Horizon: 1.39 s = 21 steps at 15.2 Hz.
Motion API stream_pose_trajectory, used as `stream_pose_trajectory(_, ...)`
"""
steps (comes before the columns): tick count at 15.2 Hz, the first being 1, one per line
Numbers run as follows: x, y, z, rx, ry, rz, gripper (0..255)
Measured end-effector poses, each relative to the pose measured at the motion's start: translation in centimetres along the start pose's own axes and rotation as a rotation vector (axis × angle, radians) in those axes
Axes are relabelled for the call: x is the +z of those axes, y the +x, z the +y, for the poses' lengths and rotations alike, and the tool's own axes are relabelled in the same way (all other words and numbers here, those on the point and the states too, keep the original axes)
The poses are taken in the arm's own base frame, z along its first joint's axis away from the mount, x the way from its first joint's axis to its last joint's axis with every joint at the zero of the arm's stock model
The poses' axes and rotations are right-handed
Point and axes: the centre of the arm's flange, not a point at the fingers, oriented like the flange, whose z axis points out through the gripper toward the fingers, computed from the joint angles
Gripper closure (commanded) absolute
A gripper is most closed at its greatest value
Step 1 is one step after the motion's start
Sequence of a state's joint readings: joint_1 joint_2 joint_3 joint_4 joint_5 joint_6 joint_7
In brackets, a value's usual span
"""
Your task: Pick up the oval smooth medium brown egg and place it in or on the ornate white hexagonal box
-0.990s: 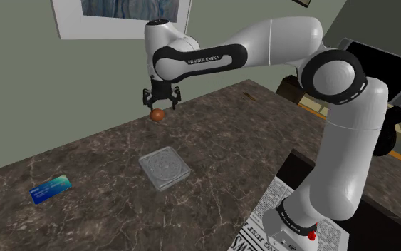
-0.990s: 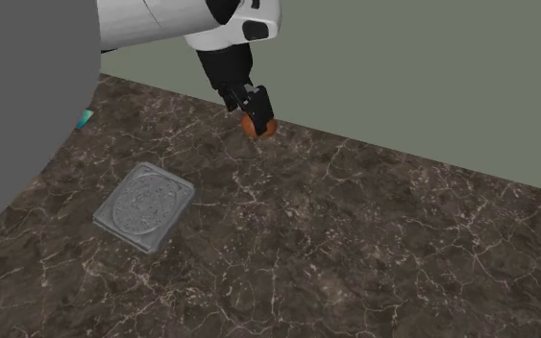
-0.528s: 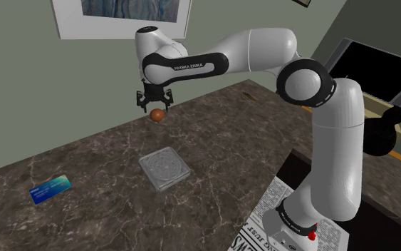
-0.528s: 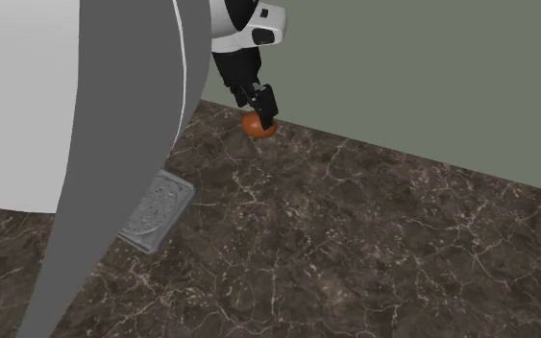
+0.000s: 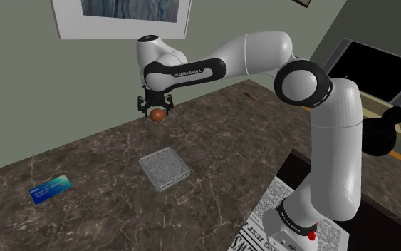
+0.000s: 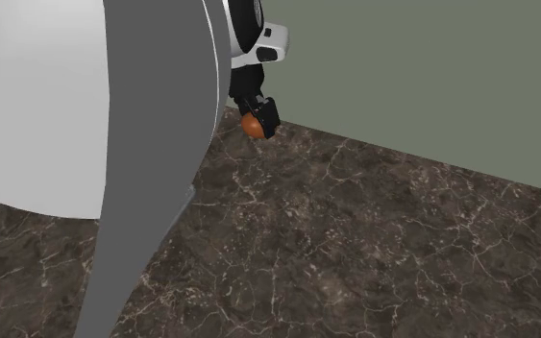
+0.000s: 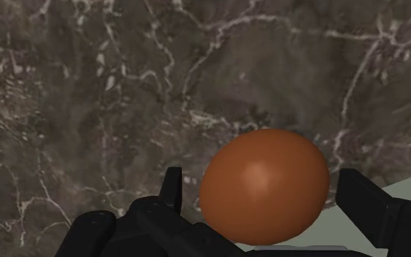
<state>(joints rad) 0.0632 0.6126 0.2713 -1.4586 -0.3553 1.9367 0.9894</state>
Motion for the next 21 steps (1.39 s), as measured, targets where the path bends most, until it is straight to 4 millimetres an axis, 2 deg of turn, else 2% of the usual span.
stream_pose_trajectory(2, 0.0, 0.0, 0.0, 0.000, 0.000, 0.000, 0)
stream_pose_trajectory(3, 0.0, 0.0, 0.0, 0.000, 0.000, 0.000, 255)
stream_pose_trajectory(13, 0.0, 0.0, 0.0, 0.000, 0.000, 0.000, 255)
stream_pose_trajectory(21, -3.6, 0.2, 0.7, 0.000, 0.000, 0.000, 255)
